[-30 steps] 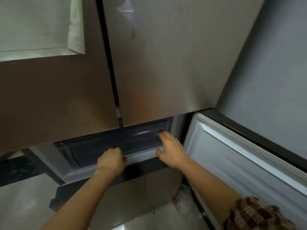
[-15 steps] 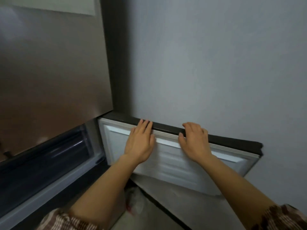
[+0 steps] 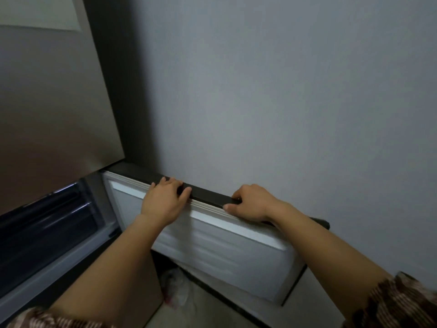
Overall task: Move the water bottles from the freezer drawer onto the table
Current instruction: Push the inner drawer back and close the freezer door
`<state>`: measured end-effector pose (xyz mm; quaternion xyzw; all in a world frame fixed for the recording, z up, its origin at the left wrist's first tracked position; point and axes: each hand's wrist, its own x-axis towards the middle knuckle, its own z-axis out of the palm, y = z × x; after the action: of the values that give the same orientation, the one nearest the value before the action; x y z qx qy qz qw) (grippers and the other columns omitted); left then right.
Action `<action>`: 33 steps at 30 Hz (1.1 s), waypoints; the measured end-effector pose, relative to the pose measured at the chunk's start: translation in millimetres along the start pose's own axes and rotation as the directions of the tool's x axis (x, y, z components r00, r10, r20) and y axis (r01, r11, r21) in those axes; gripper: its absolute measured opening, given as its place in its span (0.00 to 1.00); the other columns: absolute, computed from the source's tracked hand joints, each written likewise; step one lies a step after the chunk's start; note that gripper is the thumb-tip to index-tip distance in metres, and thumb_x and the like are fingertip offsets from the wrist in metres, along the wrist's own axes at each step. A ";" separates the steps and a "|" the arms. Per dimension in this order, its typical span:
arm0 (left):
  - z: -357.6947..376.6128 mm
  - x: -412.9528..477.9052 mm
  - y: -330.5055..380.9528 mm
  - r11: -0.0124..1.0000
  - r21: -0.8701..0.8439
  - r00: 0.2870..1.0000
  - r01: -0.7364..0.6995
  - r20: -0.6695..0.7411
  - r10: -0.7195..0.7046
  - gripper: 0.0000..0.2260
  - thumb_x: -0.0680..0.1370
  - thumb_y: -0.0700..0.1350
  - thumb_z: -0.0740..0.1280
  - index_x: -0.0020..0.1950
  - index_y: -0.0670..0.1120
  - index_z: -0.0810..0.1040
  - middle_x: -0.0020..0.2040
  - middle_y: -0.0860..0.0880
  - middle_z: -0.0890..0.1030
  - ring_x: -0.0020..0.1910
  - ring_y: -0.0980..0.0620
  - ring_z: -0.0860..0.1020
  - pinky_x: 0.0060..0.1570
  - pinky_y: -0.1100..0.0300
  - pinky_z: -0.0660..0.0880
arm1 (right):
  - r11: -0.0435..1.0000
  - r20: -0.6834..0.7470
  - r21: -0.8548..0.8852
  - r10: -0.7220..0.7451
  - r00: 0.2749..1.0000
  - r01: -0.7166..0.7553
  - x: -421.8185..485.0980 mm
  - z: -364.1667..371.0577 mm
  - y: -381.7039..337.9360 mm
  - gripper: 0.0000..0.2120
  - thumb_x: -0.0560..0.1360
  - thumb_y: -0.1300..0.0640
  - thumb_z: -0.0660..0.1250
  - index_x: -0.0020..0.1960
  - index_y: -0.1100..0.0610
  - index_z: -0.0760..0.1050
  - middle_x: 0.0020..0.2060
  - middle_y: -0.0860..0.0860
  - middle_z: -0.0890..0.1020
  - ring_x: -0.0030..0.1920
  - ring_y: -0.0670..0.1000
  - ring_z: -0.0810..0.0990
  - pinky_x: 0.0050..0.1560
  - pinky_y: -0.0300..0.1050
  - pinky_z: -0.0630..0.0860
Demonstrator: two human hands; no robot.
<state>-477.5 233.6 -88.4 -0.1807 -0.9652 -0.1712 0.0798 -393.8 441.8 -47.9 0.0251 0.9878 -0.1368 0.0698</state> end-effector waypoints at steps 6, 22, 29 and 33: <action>-18.9 -45.3 -24.6 0.996 -0.077 0.999 0.035 0.023 -0.033 0.27 0.75 0.66 0.60 0.64 0.48 0.74 0.70 0.46 0.73 0.71 0.45 0.67 0.64 0.50 0.68 | 0.994 0.193 -0.008 -0.106 0.975 0.109 -41.1 3.0 -52.6 0.20 0.74 0.41 0.65 0.51 0.57 0.81 0.43 0.54 0.82 0.45 0.52 0.77 0.45 0.43 0.71; -121.9 -183.4 -217.0 0.959 -0.245 0.959 -0.145 0.205 0.198 0.20 0.82 0.48 0.58 0.74 0.47 0.66 0.76 0.52 0.62 0.77 0.53 0.53 0.75 0.56 0.56 | 0.947 0.123 0.219 -0.267 0.956 0.236 -102.9 109.4 -294.2 0.20 0.75 0.43 0.66 0.60 0.55 0.79 0.56 0.51 0.83 0.56 0.49 0.80 0.60 0.46 0.75; -165.2 -291.8 -297.6 0.988 -0.041 0.933 -0.148 0.327 0.153 0.44 0.72 0.70 0.58 0.78 0.50 0.43 0.76 0.58 0.38 0.74 0.57 0.32 0.72 0.56 0.37 | 0.863 0.002 0.060 -0.502 0.865 0.501 -78.8 160.9 -376.2 0.18 0.79 0.49 0.60 0.68 0.50 0.73 0.67 0.45 0.75 0.64 0.51 0.72 0.66 0.48 0.68; -177.0 -313.8 -333.1 0.909 0.390 0.984 -0.145 0.150 0.093 0.39 0.76 0.63 0.58 0.78 0.50 0.42 0.75 0.52 0.33 0.73 0.48 0.27 0.71 0.52 0.32 | 0.804 -0.077 -0.121 -0.593 0.802 0.582 -59.9 186.2 -411.7 0.20 0.81 0.53 0.56 0.73 0.51 0.65 0.73 0.47 0.66 0.64 0.55 0.69 0.66 0.51 0.67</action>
<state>-297.1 -222.7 -92.3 -0.2298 -0.9700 0.0467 0.0632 -338.5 -6.7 -106.9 -0.2779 0.9544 -0.1049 -0.0297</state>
